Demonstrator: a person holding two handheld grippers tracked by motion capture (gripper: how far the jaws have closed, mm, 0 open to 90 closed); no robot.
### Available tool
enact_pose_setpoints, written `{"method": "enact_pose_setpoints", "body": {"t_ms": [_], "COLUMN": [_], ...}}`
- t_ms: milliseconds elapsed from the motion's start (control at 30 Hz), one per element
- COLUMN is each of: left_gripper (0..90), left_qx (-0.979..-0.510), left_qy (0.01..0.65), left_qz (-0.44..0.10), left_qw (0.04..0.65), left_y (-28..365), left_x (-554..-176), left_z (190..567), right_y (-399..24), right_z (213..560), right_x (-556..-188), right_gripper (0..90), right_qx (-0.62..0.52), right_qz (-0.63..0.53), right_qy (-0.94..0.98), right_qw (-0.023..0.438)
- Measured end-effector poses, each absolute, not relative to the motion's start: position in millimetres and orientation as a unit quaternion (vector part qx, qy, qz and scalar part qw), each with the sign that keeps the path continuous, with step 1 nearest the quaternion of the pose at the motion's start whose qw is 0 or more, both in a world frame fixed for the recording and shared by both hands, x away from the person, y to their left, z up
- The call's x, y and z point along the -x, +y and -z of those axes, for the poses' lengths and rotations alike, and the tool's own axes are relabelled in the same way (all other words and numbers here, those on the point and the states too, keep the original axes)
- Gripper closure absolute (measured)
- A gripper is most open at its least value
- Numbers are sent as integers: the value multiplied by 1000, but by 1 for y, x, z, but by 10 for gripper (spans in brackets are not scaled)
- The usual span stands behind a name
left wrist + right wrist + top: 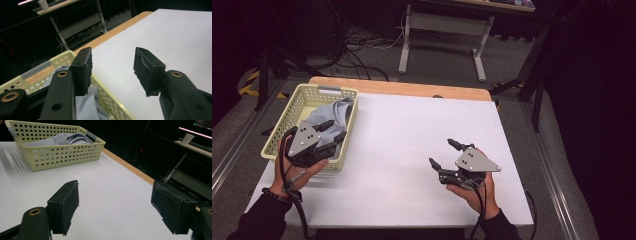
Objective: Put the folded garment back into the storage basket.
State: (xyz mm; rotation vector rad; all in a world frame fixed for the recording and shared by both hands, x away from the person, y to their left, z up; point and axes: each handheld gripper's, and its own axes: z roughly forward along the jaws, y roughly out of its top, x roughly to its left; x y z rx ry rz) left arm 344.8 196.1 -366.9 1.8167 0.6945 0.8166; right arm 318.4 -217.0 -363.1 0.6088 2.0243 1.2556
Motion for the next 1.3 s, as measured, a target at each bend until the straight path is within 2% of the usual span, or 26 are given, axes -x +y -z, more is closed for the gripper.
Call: {"method": "enact_pose_setpoints", "body": {"t_ms": [200,433,800,1033,1300], "left_gripper": [301,210,158,125,103], "left_qx": [-752,-762,-766,-787,-796], "left_qy": [265,245,253,261,265], "left_qz": [-337,-331,-310,-299,-286], "left_qw": [502,500,503,472,463], "left_y": [186,174,172,171,171], "left_x": [-329,-312,-291,-284,-286], "left_z": [378,398,428,448,455], "right_y": [-222,-233,-256,-262,-263], "right_z": [369,383,406,424,440], "right_x": [-313,-306,-297,-288,-279], "right_gripper": [217,217,213,200,178], "right_qx": [-238,-248,-267,-278,-273], "right_qz": [-474,-472,-485,-479,-465], "right_qy": [781,780,771,769,780], "right_qw": [329,328,316,318,318]}}
